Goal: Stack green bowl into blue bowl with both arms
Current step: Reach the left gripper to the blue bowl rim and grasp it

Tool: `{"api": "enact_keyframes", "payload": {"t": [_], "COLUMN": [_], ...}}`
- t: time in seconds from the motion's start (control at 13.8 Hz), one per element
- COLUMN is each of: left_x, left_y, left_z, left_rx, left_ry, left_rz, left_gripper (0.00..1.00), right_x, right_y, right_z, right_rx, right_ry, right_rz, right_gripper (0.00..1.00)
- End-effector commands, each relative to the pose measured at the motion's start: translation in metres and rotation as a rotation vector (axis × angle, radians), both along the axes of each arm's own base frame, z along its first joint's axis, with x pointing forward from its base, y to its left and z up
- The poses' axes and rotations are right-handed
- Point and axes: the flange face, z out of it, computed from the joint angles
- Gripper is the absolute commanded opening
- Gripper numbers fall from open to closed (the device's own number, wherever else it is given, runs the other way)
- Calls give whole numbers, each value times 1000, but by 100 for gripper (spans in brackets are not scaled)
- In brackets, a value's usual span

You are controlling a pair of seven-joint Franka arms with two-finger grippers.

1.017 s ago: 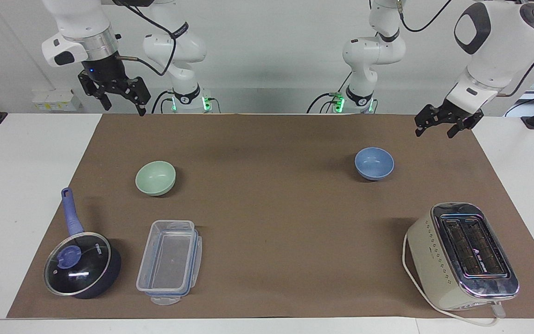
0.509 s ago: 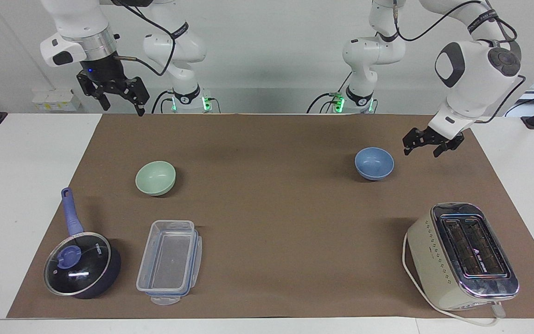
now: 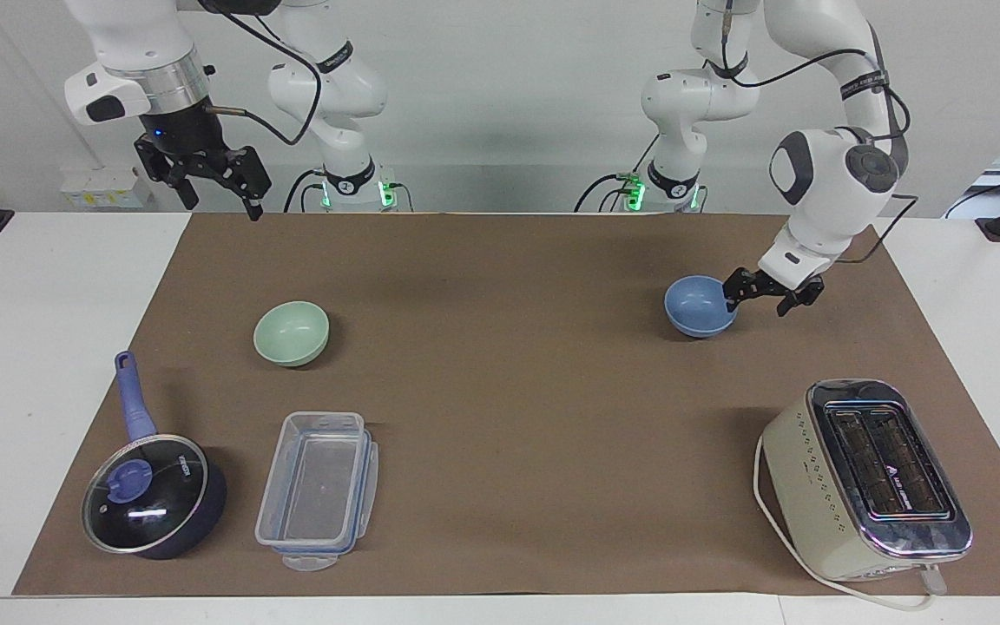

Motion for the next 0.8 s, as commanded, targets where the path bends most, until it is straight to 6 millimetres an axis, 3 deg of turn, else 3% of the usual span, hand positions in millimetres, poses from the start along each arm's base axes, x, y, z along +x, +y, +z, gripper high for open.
{"api": "enact_keyframes", "payload": {"t": [0.0, 0.22, 0.29, 0.36, 0.44, 0.73], "left_x": [-21, -30, -30, -30, -31, -26], "left_y": [-1, -1, -1, 0, 0, -1], "left_z": [-20, -44, -47, -48, -48, -46], "left_rx": [5, -4, -4, -5, -5, -13], "left_ry": [-29, -41, -50, -53, -50, -40], "left_rz": [-11, 4, 4, 10, 11, 26], "left_gripper": [100, 100, 84, 28, 1, 0], "right_x": [-3, -3, -3, -4, -3, -4], "right_y": [-3, -3, -3, -3, -3, -3], "right_z": [-1, -1, -1, 0, -1, -1], "right_rx": [2, 1, 2, 1, 1, 2], "right_ry": [-12, -13, -14, -13, -10, -12], "right_rz": [17, 17, 17, 17, 17, 17], "right_gripper": [100, 100, 100, 100, 100, 100]}}
